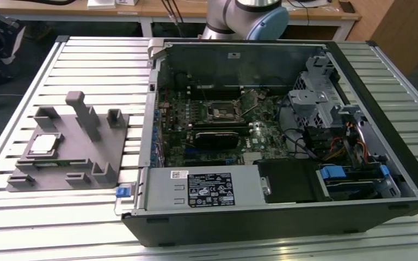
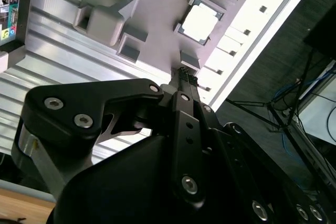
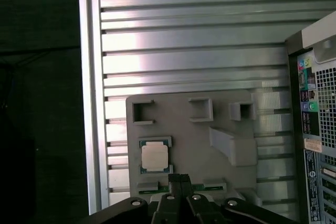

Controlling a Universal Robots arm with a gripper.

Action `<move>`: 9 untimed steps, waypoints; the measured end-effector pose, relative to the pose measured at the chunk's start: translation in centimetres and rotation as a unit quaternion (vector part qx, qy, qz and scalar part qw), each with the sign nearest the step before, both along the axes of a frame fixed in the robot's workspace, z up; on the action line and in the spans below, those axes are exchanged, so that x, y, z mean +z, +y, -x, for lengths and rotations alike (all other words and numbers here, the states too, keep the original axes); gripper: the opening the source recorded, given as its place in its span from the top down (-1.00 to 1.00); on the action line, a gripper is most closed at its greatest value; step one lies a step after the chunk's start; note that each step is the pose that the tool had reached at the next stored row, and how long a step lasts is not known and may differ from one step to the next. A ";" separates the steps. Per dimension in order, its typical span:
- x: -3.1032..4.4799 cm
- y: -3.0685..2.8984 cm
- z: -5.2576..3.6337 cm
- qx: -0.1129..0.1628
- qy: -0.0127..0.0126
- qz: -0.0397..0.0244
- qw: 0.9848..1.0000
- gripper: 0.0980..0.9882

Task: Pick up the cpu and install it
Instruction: 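Reach for the cpu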

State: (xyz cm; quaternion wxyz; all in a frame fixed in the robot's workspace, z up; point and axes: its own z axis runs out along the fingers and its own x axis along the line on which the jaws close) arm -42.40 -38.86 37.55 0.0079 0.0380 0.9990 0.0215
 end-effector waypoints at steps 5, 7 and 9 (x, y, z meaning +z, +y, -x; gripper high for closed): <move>-0.05 0.03 0.71 0.000 0.000 0.000 1.000 0.98; -0.07 0.04 1.01 0.000 0.000 0.000 1.000 0.98; -0.08 0.06 1.31 0.000 0.000 0.000 1.000 0.98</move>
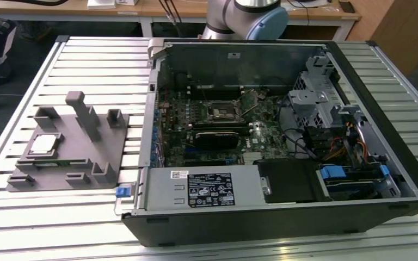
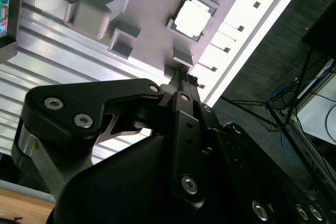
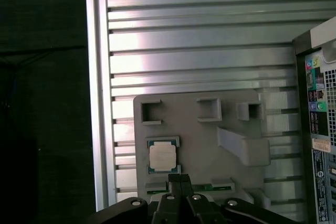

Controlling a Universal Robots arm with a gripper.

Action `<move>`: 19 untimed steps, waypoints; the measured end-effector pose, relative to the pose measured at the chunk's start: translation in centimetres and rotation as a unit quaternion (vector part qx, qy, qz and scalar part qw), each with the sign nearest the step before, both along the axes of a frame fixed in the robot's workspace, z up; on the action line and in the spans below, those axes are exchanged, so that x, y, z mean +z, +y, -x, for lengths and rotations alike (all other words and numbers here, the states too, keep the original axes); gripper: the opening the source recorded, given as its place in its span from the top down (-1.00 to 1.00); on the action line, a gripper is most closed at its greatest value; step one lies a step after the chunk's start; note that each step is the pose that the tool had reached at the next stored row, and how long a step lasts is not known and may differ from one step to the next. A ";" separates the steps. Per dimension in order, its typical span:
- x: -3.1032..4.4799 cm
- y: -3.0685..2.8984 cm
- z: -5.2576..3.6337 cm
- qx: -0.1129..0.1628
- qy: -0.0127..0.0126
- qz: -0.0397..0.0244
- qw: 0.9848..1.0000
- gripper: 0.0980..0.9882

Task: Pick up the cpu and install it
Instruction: 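Reach for the cpu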

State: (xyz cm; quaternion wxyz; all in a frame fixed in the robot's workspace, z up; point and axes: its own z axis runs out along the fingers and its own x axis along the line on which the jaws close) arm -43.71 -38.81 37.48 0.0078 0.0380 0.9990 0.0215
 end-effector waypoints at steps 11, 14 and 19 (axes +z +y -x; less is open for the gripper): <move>-0.09 0.07 1.56 0.000 0.000 0.000 1.000 0.98; -0.11 0.09 1.94 0.000 0.000 0.000 1.000 0.98; -0.18 0.14 2.33 0.000 0.001 0.000 1.000 0.98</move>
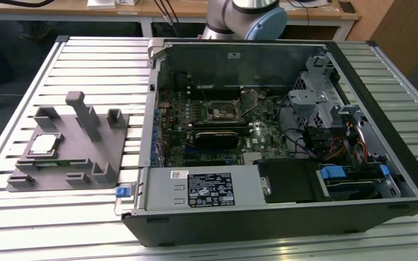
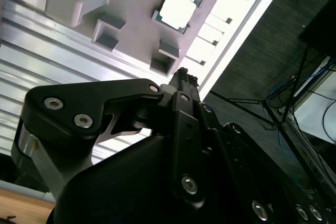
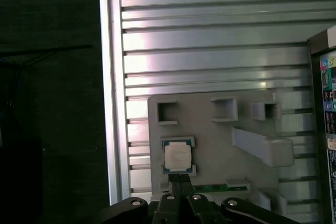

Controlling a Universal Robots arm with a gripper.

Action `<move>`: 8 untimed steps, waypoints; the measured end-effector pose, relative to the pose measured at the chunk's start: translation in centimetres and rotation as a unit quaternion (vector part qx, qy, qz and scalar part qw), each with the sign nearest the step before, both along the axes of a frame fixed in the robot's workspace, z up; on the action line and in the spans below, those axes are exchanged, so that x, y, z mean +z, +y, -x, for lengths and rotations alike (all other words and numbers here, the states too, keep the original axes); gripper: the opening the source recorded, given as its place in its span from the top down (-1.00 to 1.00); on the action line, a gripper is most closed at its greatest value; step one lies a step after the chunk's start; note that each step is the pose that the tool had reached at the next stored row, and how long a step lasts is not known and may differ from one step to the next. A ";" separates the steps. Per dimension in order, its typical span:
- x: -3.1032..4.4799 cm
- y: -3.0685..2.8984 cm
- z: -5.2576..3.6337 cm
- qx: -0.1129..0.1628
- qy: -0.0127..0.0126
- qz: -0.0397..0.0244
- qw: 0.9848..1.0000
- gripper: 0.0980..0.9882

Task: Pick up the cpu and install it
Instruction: 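Reach for the cpu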

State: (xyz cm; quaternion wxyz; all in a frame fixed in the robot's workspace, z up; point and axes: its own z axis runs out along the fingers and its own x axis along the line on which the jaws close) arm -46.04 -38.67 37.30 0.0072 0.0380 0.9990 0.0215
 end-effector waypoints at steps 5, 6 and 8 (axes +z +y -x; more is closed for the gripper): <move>-0.10 0.03 0.13 0.000 0.002 0.000 1.000 0.98; -0.13 0.03 0.13 0.000 0.002 0.000 1.000 0.98; -0.23 0.03 0.14 0.000 0.005 0.000 1.000 0.98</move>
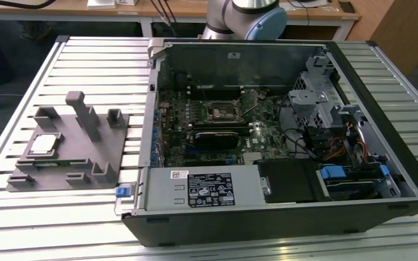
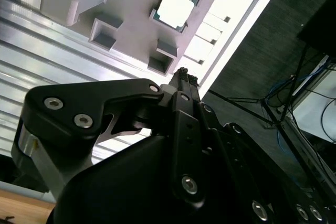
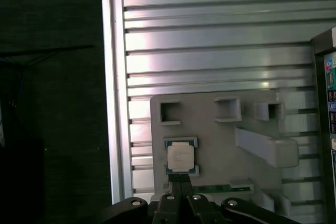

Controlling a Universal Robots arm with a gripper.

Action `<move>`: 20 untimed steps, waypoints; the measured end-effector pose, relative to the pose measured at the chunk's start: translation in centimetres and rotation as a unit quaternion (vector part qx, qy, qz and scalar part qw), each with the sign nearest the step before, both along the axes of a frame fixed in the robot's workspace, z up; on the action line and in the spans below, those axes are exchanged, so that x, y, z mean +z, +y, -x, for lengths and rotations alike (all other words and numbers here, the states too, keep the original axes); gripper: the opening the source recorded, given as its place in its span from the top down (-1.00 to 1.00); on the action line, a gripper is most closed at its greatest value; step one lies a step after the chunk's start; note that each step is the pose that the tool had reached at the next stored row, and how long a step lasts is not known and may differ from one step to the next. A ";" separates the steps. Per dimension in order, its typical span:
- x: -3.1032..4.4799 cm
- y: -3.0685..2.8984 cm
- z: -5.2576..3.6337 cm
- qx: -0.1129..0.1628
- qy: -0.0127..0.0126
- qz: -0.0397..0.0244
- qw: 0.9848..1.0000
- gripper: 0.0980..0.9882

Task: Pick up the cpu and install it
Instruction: 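Reach for the cpu, then pick up the cpu and move it towards the insertion slot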

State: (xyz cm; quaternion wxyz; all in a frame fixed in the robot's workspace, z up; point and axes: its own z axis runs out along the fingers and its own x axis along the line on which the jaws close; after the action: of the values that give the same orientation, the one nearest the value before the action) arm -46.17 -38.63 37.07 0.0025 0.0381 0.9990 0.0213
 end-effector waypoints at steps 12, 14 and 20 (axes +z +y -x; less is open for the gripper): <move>-0.99 -0.01 -0.01 0.000 0.008 0.003 1.000 0.98; -1.20 -0.01 0.00 0.000 0.008 0.003 1.000 0.98; -1.93 -0.01 0.01 0.000 0.006 0.003 1.000 0.98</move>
State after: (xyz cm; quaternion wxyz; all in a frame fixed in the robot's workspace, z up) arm -46.18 -38.64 35.14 -0.0037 0.0382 0.9991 0.0178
